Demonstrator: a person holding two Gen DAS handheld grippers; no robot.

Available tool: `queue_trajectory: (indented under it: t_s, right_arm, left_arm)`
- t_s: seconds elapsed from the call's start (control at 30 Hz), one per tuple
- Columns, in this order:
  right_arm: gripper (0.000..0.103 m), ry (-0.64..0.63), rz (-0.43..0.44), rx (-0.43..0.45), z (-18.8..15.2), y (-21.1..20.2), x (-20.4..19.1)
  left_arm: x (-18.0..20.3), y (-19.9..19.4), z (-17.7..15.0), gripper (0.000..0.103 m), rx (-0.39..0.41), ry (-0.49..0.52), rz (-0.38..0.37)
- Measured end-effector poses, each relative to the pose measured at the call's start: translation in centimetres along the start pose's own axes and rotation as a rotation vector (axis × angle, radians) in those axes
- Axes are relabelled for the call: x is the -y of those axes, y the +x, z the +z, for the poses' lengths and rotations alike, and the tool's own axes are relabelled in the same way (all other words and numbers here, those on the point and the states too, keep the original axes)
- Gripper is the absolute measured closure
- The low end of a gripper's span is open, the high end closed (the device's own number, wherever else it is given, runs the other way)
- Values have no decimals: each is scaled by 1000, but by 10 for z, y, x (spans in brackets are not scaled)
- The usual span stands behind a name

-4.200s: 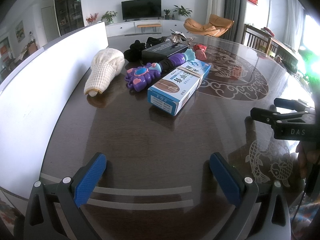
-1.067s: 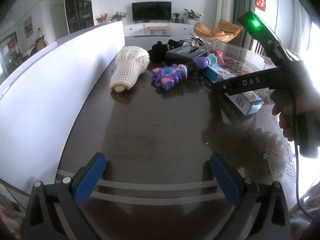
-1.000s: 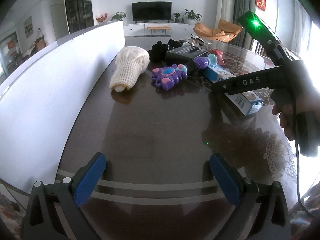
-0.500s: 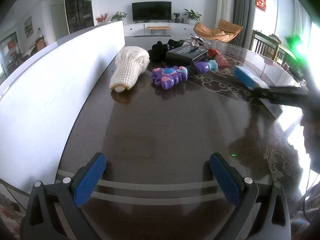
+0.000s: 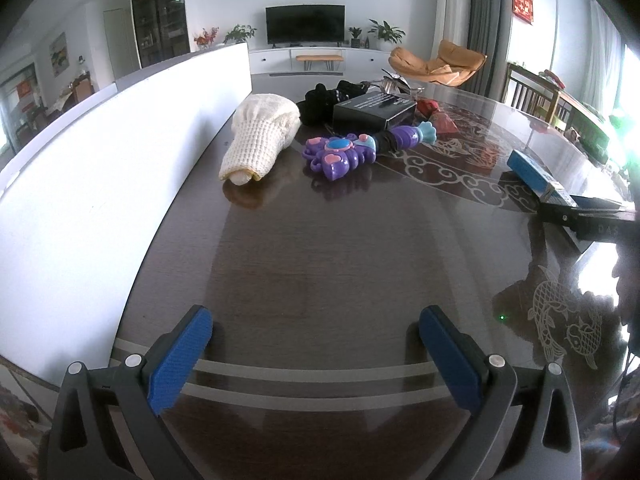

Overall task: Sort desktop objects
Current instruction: 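Lift the ointment box off the table with the right tool, then grasp the purple toy figure with the left tool while the right tool holds the ointment box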

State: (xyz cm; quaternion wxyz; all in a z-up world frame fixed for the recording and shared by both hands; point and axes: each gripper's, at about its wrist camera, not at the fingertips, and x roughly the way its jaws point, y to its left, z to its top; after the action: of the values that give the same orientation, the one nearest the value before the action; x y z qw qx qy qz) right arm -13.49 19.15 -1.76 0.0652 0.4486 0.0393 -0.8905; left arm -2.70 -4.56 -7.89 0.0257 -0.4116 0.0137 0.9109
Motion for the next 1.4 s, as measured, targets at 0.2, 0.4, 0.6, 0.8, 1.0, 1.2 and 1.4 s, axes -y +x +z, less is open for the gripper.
queue_trajectory:
  t_s: [0.2,0.4,0.6,0.8,1.0,1.2,1.4]
  right_arm:
    - [0,-12,8,-16,-3,3,-4]
    - [0,-12,8,-15,-3,3,-4]
    - [0,-12,8,-15,-3,4,-3]
    - [0,-12,9,-15,-2,4,-3]
    - [0,-12,9,-15,-2,4,-3]
    - [0,-13,9,-15,-3,3,-3]
    - [0,-13,9,-15,-3,3,-3]
  left_arm:
    - [0,1,0,0,-1,0,0]
    - [2,0,-1,0,-2,-3,4]
    - [2,1,-1,0,-2,-3,4]
    - [2,1,-1,0,-4,-2,5]
    - [2,7,9,0,-70,36,-33]
    - [4,34,51,0,-91,81,-74]
    - [38,61,107,0,-84,231,-90]
